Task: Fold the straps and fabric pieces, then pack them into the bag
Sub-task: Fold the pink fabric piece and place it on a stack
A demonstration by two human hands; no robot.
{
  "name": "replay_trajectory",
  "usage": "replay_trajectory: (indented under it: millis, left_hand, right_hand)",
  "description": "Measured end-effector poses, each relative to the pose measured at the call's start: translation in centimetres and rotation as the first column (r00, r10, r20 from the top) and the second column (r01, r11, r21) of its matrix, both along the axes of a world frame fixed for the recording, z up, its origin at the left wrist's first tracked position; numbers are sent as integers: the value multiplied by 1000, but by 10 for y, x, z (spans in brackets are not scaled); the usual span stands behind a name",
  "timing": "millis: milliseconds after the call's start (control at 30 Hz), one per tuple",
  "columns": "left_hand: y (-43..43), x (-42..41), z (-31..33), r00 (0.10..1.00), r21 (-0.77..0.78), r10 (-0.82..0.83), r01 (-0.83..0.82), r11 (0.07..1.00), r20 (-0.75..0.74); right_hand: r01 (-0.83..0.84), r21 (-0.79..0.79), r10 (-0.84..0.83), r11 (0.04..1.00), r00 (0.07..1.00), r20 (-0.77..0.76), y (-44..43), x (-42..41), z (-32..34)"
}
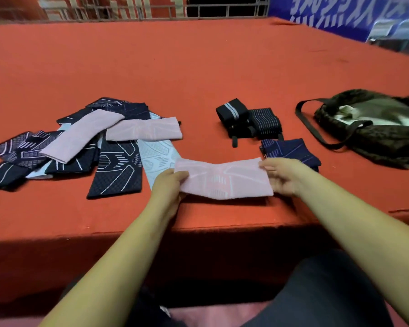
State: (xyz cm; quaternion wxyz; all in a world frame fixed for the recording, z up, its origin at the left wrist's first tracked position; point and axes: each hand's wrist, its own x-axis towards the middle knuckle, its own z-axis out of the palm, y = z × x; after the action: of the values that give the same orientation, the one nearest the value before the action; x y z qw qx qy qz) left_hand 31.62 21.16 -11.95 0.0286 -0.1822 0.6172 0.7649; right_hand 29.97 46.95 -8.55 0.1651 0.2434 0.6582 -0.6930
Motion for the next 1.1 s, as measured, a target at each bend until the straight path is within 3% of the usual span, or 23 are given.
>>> replay_trajectory:
  millis: [67,133,167,267,367,500,567,700,800,867,967,1100]
  left_hand:
    - [0,2,-6,998,-248,-2,-13,969,-60]
    - [1,6,-6,995,-470,-12,-37,882,-102]
    - [1,8,-4,993,-542,-20,-47,839,-116]
    - [3,9,3,980,-574,-47,-75,815,-194]
    - [11,6,9,952,-460,-173,39,887,-253]
    - [33,18,6,847,-501,-396,185,845,-355]
    - [44,20,-3,784,-604,-516,235,761,-344]
    - [58,10,-22,677,-808,-709,298,509,-197]
    - [65,3,-35,649,-963,-759,171,208,-49]
    - [68,3,-40,649,-988,-759,84,127,-42]
    - [69,6,-41,635,-987,-768,48,152,-88]
    - [66,7,-39,649,-960,-748,100,263,-137]
  right_hand:
    - [28,263,11,964,989,-147,0,5,-21]
    - [78,539,107,839,947,-304,-6,8,-31]
    - [106,600,140,793,927,-349,-8,8,-35]
    - [155,549,137,821,881,-454,-14,15,-47]
    - [229,548,131,805,832,-540,-17,23,-59]
    - [197,554,168,809,825,-540,-15,23,-58]
    - [180,537,169,824,827,-536,-13,23,-57]
    - [194,462,92,865,845,-527,-15,23,-50]
    - [215,432,48,876,852,-522,-16,21,-51]
    - [206,440,74,874,838,-540,-16,21,-56]
    - [192,494,123,848,835,-536,-15,20,-58]
    - [201,556,137,807,851,-506,-12,20,-56]
